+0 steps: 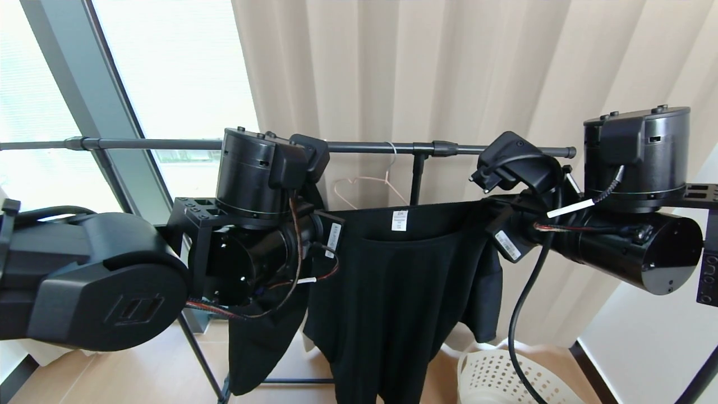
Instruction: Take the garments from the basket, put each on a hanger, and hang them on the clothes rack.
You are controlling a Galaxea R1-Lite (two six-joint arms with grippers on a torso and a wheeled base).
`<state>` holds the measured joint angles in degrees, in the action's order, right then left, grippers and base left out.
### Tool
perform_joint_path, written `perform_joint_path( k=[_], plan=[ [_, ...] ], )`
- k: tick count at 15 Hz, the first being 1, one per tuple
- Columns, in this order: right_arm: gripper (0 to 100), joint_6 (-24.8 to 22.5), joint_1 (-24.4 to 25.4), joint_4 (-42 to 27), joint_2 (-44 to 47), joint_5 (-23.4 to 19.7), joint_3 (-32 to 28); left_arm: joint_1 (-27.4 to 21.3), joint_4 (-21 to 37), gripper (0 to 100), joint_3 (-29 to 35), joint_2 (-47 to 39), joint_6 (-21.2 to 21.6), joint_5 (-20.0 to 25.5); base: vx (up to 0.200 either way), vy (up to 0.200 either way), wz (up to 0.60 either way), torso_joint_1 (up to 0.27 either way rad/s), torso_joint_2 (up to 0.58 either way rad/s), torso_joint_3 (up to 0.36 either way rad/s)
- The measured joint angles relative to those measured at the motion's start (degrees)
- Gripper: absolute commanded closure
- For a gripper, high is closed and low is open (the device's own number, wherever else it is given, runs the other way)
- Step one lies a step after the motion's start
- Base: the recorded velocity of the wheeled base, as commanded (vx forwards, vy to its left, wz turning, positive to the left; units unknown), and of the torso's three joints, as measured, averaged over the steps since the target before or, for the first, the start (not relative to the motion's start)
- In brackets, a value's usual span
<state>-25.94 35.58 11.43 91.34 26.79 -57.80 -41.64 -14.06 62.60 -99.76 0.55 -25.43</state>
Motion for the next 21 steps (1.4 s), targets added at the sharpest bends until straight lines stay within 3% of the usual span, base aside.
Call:
perform_joint_path(
  k=[6,21],
  plan=[
    [100,0.13,0.07,0.06,-2.6,-1.29,3.83,1.05,-0.23,100,-0.06,0.39,-0.23,3.05,0.0,0.0,0.0,0.0,0.0,0.0],
    [100,1.23,0.22,0.0,-5.35,-1.54,5.68,0.38,-0.41,100,-0.98,1.96,-0.01,4.66,0.0,0.0,0.0,0.0,0.0,0.0]
  ],
)
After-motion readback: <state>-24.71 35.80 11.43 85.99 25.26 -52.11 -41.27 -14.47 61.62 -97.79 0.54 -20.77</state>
